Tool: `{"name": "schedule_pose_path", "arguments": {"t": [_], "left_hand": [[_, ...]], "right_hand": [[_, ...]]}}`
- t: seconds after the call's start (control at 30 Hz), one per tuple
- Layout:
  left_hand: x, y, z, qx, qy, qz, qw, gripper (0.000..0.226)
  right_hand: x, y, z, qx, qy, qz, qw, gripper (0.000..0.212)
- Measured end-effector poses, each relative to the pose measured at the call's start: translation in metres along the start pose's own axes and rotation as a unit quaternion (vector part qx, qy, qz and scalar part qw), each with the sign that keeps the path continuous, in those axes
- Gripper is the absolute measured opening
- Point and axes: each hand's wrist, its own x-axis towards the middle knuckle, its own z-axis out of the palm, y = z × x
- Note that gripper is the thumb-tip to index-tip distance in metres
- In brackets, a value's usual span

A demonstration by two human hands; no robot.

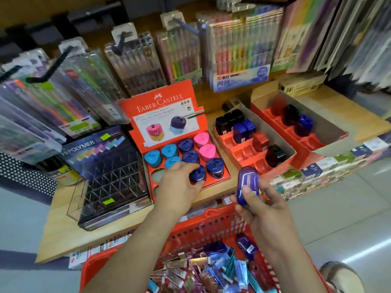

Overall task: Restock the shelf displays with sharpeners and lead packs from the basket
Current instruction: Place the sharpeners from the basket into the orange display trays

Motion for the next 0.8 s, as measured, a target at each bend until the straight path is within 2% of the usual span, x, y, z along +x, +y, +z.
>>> {"name": "schedule_pose_path", "arguments": {"t": [0.17,0.2,0.23,0.27,0.3,0.33,0.37,0.47,0.57,0.63,0.73,0.8], "left_hand": [[-0.002,0.007,-0.011,0.036,-0.029,-0.01,0.999,0.042],[-0.003,0.013,-0.015,-0.014,-0.029,-0.022,0.999,0.036],[-0.003,0.022,-0.022,-0.112,-0.038,-0.048,0.992,0.029],[-0.003,0.034,-0.029,-0.248,-0.062,-0.083,0.963,0.025],[-0.002,0.047,-0.037,-0.369,-0.098,-0.117,0.917,0.028],[0.0,0.058,-0.042,-0.445,-0.131,-0.136,0.876,0.032],[0.002,0.067,-0.044,-0.473,-0.155,-0.136,0.856,0.035],[0.007,0.086,-0.044,-0.493,-0.175,-0.108,0.845,0.032],[0.016,0.093,-0.04,-0.53,-0.19,-0.114,0.819,0.03],[0.021,0.101,-0.039,-0.512,-0.21,-0.078,0.829,0.033],[0.027,0.119,-0.037,-0.477,-0.26,-0.025,0.839,0.056],[0.036,0.133,-0.034,-0.418,-0.248,0.011,0.874,0.052]], "right_hand": [[0.005,-0.008,0.001,-0.049,-0.027,-0.022,0.998,0.036],[0.006,-0.013,0.002,-0.07,-0.027,-0.036,0.997,0.039],[0.008,-0.018,0.004,-0.093,-0.026,-0.052,0.994,0.041],[0.009,-0.026,0.007,-0.118,-0.029,-0.069,0.99,0.042],[0.011,-0.034,0.009,-0.148,-0.038,-0.084,0.985,0.039],[0.014,-0.042,0.012,-0.177,-0.056,-0.099,0.978,0.034],[0.016,-0.052,0.014,-0.199,-0.08,-0.11,0.971,0.031],[0.021,-0.077,0.018,-0.211,-0.129,-0.131,0.96,0.035],[0.028,-0.086,0.017,-0.192,-0.065,-0.171,0.964,0.038],[0.032,-0.087,0.01,-0.194,-0.037,-0.184,0.963,0.038],[0.035,-0.091,-0.002,-0.2,-0.039,-0.184,0.962,0.027],[0.037,-0.095,-0.009,-0.189,-0.018,-0.206,0.96,0.028]]}}
